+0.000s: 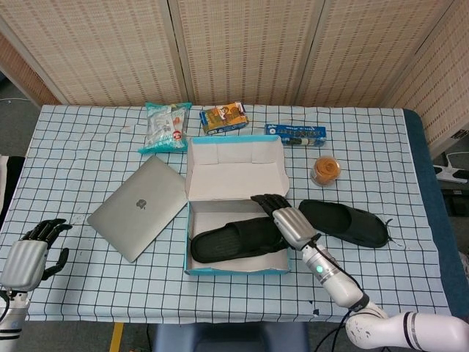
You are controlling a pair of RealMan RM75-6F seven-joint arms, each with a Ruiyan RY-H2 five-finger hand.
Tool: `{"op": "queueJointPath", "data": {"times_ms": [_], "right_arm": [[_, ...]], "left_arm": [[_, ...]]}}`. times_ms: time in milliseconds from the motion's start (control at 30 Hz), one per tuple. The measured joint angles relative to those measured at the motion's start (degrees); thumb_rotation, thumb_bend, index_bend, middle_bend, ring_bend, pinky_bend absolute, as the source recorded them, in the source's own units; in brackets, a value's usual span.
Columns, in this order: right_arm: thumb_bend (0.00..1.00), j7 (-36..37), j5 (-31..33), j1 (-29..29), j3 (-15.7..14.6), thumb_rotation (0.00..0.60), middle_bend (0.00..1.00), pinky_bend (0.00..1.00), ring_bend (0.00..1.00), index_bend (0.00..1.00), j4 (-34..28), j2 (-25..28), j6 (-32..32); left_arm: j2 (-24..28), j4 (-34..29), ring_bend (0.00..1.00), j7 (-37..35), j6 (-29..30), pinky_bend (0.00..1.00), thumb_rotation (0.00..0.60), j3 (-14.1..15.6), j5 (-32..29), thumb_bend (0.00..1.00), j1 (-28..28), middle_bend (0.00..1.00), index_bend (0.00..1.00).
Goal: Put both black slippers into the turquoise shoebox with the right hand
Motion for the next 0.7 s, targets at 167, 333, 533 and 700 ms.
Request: {"op": "queueJointPath", "data": {"times_ms": [167, 333, 533, 700], "right_arm": [[0.05, -0.3, -2.6, -4.5, -2.1, 0.6, 0.04, 0.02, 0.0, 0.04, -3.0, 9.3, 4.3], [0.05, -2.0, -3.8, -8.7, -5.2, 0.6, 0.05, 0.02, 0.0, 0.04, -3.1, 14.5, 7.3], [0.05, -0.7, -1.2, -9.8, -7.2, 0.6, 0.05, 0.02, 0.0, 0.04, 6.4, 14.0, 3.0], [0.05, 0.3, 1.3, -10.4, -7.9, 0.6, 0.05, 0.02, 0.0, 0.04, 14.1, 10.8, -0.7]], "left_arm": [[-0.1, 0.2, 0.18, 0.2, 0.1, 0.37, 0.6, -0.2, -0.3, 0.46, 0.1, 0.2, 0.28], [-0.2, -0.1, 0.18, 0.8, 0.2, 0.37, 0.6, -0.3, -0.4, 0.46, 0.1, 0.2, 0.28], [-0.4, 0.1, 0.18, 1.7, 0.1, 0.37, 0.6, -0.3, -0.6, 0.45, 0.1, 0.2, 0.28], [-0.3, 0.0, 0.18, 0.9, 0.3, 0.37, 0.6, -0.4, -0.6, 0.45, 0.1, 0.2, 0.28]]}}
